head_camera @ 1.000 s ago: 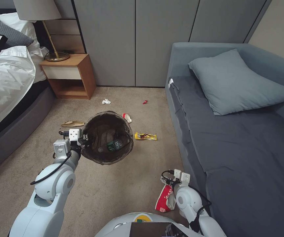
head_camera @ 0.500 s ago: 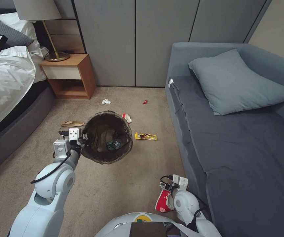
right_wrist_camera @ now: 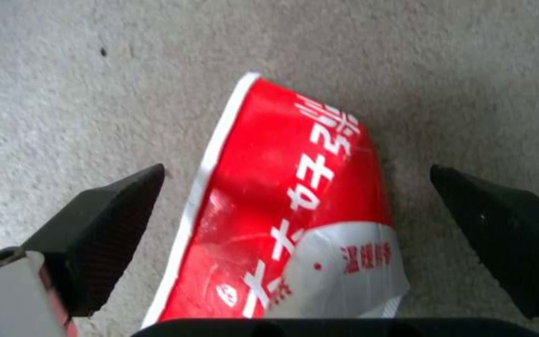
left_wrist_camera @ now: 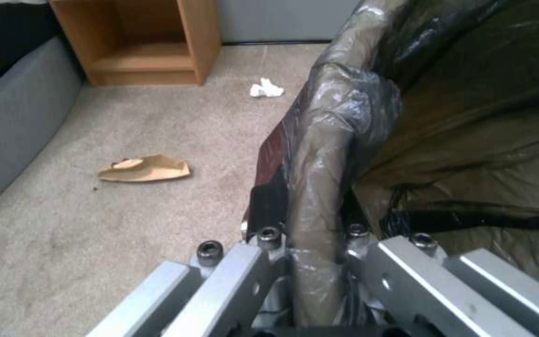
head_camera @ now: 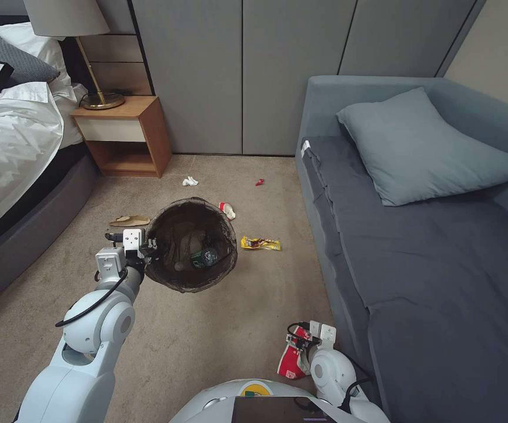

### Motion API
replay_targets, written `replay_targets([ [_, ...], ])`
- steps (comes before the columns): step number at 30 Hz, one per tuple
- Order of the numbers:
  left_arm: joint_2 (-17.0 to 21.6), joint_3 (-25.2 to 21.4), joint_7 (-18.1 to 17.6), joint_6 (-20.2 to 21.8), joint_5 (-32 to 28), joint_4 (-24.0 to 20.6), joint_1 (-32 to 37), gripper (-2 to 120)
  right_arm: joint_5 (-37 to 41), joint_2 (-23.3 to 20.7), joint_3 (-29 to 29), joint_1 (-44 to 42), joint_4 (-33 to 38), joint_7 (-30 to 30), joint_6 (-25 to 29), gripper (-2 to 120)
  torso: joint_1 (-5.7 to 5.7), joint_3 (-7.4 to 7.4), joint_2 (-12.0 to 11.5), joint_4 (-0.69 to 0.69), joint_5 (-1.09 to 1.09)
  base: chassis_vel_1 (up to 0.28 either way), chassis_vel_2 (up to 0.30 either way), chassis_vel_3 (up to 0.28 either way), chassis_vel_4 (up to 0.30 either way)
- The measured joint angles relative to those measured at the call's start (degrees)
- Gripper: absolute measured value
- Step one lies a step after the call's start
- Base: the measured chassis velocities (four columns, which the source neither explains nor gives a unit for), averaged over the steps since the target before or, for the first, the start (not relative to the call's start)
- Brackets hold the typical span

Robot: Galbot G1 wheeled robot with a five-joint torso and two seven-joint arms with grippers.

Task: Pick up the trash bin, then pick up the garbage from the floor and place it into the trash bin.

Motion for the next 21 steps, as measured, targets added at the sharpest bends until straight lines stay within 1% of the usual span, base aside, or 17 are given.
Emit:
replay_targets([
  [12,-0.2,0.0,0.1,-0.2,0.0,0.2,0.1,0,-0.6,0.1,-0.3,-0.2,-0.9,0.0,0.1,100,0.00,0.00,0.0,0.00,0.00,0.000,0.000,0.000,0.000],
  [13,-0.1,0.0,0.1,-0.2,0.0,0.2,0.1,0,-0.6,0.1,-0.4,-0.2,-0.9,0.0,0.1,98,0.00,0.00,0.0,0.00,0.00,0.000,0.000,0.000,0.000],
  [14,-0.1,0.0,0.1,-0.2,0.0,0.3,-0.1,0,-0.4,0.0,-0.4,-0.2,-0.9,0.1,0.1,92,0.00,0.00,0.0,0.00,0.00,0.000,0.000,0.000,0.000],
  [15,-0.1,0.0,0.1,-0.2,0.0,0.3,-0.1,0,-0.4,0.0,-0.4,-0.2,-0.9,0.1,0.1,92,0.00,0.00,0.0,0.00,0.00,0.000,0.000,0.000,0.000],
  [17,-0.1,0.0,0.1,-0.2,0.0,0.4,-0.3,0,-0.1,0.0,-0.4,-0.2,-1.0,0.1,0.0,86,0.00,0.00,0.0,0.00,0.00,0.000,0.000,0.000,0.000],
  [18,0.0,0.1,0.1,-0.2,0.0,0.5,-0.4,0,0.0,0.0,-0.4,-0.2,-1.0,0.2,0.0,80,0.00,0.00,0.0,0.00,0.00,0.000,0.000,0.000,0.000],
  [19,0.0,0.1,0.1,-0.2,0.0,0.5,-0.4,0,0.0,0.0,-0.4,-0.2,-1.0,0.2,0.0,80,0.00,0.00,0.0,0.00,0.00,0.000,0.000,0.000,0.000],
  [21,0.1,0.2,0.1,-0.2,0.0,0.6,-0.6,0,0.1,0.0,-0.4,-0.3,-1.0,0.2,0.0,71,0.00,0.00,0.0,0.00,0.00,0.000,0.000,0.000,0.000],
])
